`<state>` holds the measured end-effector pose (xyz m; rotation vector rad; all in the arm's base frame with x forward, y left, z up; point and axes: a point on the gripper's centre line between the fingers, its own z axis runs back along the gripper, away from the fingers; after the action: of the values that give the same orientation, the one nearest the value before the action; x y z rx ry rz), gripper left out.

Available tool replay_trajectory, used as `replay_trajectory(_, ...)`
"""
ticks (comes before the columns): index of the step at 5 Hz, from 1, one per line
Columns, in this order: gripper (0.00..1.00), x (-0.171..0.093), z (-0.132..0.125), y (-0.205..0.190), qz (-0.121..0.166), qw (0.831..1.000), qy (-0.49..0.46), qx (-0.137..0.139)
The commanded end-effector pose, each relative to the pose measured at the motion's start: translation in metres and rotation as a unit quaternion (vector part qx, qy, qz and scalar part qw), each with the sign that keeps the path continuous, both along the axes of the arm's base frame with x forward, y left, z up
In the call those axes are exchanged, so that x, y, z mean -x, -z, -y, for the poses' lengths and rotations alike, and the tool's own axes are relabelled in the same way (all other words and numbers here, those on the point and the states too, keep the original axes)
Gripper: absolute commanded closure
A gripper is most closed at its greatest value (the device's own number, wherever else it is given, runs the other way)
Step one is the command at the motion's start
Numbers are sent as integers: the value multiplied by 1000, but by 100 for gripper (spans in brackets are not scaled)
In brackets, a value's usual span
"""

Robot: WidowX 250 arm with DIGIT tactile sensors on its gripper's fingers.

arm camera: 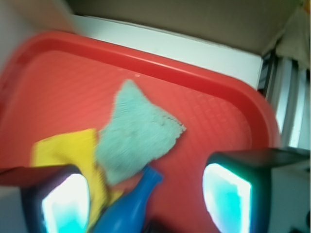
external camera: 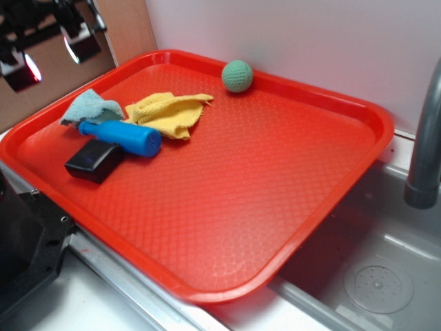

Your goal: Grab the blue cloth.

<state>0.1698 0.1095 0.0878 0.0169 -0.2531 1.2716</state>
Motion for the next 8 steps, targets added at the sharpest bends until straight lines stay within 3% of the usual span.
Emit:
replay_trajectory(1, 0, -27, -42, 31, 12, 998, -60, -18)
replay_trajectory(2, 0, -36, -49, 49, 0, 998, -59, -38)
replay_trajectory(3, 9, -38, -51, 56, -5, 998, -58, -36)
replay_trajectory(4, 100, -38, -52, 57, -3, 997, -67, -30)
replay_trajectory(7, 100, -52, -57, 46, 27, 997, -62, -34)
replay_trajectory(8, 100, -61, -53, 30, 33, 999, -15, -28)
